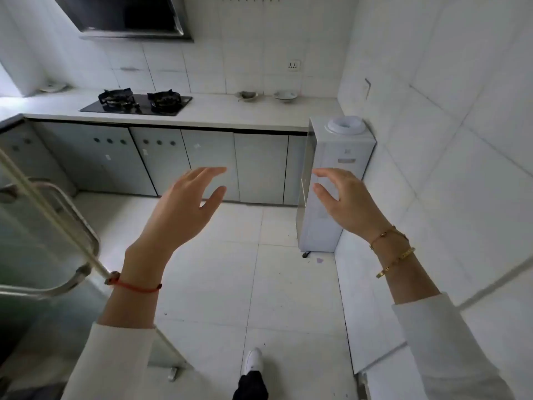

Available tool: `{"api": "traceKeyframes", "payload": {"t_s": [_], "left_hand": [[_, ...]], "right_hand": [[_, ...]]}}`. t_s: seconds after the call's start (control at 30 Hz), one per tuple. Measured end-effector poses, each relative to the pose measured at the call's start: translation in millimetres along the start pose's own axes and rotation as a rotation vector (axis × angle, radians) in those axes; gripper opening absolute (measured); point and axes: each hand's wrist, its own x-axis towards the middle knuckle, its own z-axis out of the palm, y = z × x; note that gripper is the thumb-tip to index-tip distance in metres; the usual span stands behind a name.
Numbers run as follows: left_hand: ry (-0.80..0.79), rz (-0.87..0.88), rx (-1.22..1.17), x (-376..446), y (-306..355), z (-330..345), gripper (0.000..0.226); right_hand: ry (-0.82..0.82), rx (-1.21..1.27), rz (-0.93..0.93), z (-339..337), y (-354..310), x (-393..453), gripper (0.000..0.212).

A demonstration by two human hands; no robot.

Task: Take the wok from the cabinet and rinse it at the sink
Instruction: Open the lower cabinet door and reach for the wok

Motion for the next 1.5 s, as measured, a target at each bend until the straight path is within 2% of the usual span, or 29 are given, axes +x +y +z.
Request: {"api": "traceKeyframes", "payload": {"t_s": [0.33, 0.6, 0.93, 1.5], "left_hand": [[-0.012, -0.096, -0.004, 102, -81, 37, 0.043], [-0.004, -0.137, 0.018, 211, -159, 51, 0.043], [-0.044, -0.225, 0.045, 309, -251, 84, 0.044], [-0.024, -0.353, 0.104, 555, -413, 134, 0.047]], "right_hand": [[-0.058, 0.021, 0.039, 62, 42, 133, 0.041], [-0.033, 0.052, -0.011, 108, 61, 272, 0.039], [-0.097, 0.065, -0.031, 179, 94, 405, 0.037], [-0.154, 0.168, -0.102, 292, 171, 721, 0.037]]}}
